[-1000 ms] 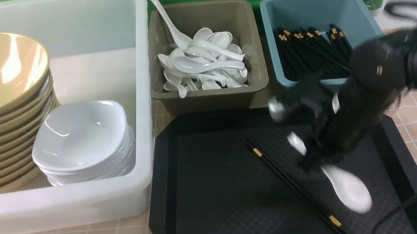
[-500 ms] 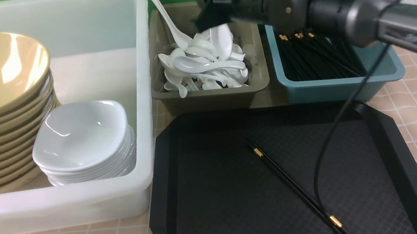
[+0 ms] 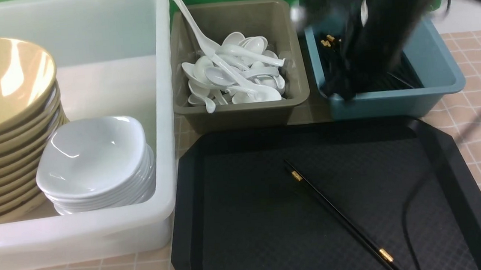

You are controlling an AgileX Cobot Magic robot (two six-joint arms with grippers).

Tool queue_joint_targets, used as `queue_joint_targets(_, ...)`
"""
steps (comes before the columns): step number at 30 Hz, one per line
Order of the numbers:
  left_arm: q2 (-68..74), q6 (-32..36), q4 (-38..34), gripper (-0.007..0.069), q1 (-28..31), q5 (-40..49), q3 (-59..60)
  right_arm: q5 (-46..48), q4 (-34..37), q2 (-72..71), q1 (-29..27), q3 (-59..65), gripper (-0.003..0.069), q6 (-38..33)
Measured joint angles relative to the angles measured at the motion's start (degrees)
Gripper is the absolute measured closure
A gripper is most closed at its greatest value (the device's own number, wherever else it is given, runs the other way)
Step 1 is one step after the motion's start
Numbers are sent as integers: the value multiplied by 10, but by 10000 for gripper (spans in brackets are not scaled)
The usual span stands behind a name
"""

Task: On brown table put chopsticks spoon bowls plates into blue grey white boxes.
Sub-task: 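Grasp the chopsticks with the right gripper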

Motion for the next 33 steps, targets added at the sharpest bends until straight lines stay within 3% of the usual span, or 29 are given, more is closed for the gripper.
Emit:
queue_joint_targets(5,0,0,1,619,0,-1,0,-83,20,-56,49,187,378,19)
queue_joint_targets(13,0,0,2,619,0,-1,0,-169,34,-47,55,301,378,34)
queue_joint_targets(15,0,0,2,619,0,-1,0,-198,49,-40,55,314,398,41)
queue_joint_targets(19,0,0,2,619,0,-1,0,-219,59,-36,56,317,509,29)
queue_joint_targets(26,0,0,4,619,0,-1,0,-220,64,-39,56,314,522,8)
queue_joint_targets(28,0,0,4,619,0,-1,0,-217,65,-54,56,314,574,8)
queue_joint_targets(33,0,0,4,619,0,-1,0,-216,66,-106,56,314,580,-2)
